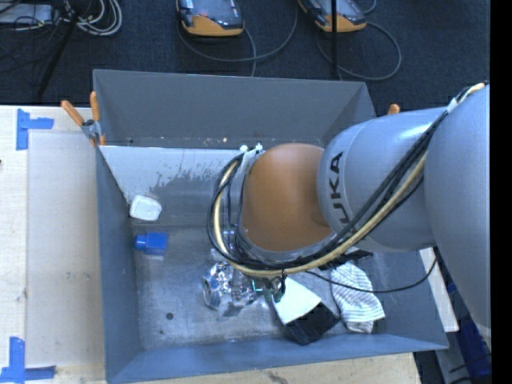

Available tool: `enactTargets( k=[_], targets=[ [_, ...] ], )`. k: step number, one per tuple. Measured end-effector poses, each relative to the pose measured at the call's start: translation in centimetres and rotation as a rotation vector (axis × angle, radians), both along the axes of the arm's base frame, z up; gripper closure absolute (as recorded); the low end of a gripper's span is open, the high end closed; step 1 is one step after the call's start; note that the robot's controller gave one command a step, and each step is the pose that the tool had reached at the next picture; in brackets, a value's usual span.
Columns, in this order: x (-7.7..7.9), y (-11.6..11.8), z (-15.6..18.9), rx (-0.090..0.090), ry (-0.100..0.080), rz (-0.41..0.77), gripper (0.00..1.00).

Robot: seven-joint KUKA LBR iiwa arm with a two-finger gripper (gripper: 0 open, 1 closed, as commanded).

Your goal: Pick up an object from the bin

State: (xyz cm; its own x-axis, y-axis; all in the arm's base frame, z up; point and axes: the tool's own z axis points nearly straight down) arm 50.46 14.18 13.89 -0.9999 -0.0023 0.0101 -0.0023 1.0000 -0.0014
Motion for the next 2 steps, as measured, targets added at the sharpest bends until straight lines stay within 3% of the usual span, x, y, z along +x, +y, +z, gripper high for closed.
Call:
enactTargets(
  k=[1, 2],
  targets=[
    [0.2, -0.1, 0.4, 0.001, -0.007, -0.004, 0.0],
    [2.3, -1.0, -6.2, 0.004, -0.013, 0.032, 1.0]
  ],
)
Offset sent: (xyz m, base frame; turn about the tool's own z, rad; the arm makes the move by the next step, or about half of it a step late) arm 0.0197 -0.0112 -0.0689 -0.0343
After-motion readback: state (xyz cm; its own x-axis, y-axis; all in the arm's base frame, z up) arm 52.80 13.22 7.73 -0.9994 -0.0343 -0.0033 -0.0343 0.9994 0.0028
